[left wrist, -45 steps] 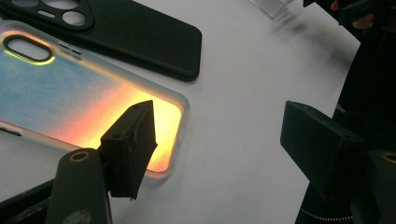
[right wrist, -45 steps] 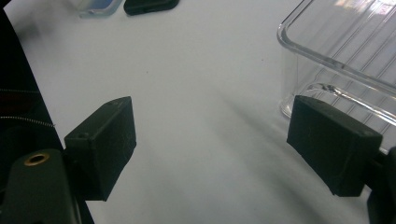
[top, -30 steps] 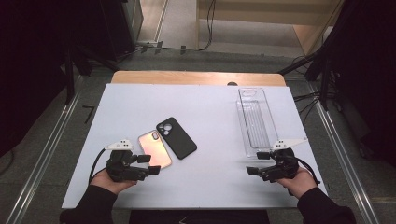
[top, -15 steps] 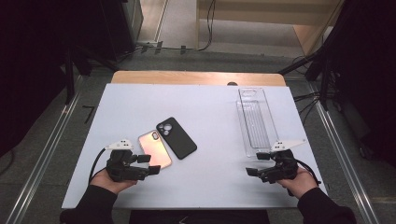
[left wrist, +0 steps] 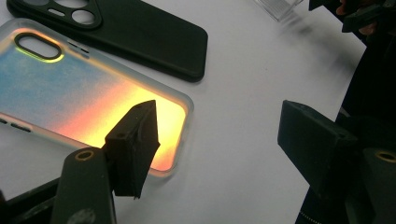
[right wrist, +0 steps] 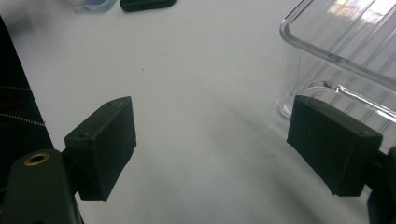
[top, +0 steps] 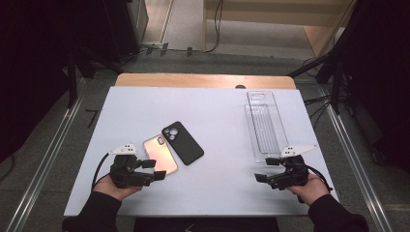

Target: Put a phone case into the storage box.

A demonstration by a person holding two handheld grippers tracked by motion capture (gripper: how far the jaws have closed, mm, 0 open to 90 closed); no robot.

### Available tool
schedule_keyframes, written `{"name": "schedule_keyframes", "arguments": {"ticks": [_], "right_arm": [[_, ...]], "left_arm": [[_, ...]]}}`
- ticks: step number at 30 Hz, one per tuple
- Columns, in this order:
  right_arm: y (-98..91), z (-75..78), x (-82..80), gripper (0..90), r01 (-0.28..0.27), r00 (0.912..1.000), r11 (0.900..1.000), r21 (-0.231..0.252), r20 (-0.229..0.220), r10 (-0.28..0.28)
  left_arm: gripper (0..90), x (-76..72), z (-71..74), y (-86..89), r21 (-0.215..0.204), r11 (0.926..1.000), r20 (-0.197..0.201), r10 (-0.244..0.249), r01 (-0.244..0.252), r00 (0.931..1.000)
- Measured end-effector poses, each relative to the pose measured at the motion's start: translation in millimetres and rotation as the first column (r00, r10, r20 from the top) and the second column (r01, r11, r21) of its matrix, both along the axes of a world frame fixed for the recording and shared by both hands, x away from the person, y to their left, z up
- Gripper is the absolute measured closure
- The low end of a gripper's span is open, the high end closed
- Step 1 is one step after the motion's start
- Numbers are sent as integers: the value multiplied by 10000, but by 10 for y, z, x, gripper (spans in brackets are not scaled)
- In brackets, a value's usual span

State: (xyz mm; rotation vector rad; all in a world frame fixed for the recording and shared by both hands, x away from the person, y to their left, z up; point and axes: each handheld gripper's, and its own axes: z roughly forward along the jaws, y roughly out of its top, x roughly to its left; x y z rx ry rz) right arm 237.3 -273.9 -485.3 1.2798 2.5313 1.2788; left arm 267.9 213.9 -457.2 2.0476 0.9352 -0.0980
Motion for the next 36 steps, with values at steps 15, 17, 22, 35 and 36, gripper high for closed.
{"name": "schedule_keyframes", "arguments": {"ticks": [15, 17, 22, 35, 36], "right_arm": [[0, -2, -4, 138, -15, 10000, 10000, 47, 12, 15], [0, -1, -5, 139, -23, 10000, 10000, 40, 11, 23], [-2, -4, -3, 139, -12, 10000, 10000, 7, -1, 12], [-8, -5, -11, 139, 3, 10000, 10000, -67, 11, -2], [-9, -5, -12, 139, -6, 10000, 10000, -75, 14, 7]], "left_arm": [[291, 78, 3, -28, 170, 9998, 57, 130, -131, 9999], [291, 101, 0, -31, 218, 9996, 64, 164, -166, 9998], [378, 214, -17, -48, 688, 9971, -132, 346, -336, 9993], [900, 345, -167, -103, 1446, 9894, -1050, 15, 137, 9945], [900, 350, -182, -94, 1499, 9887, -1087, 77, 88, 9940]]}}
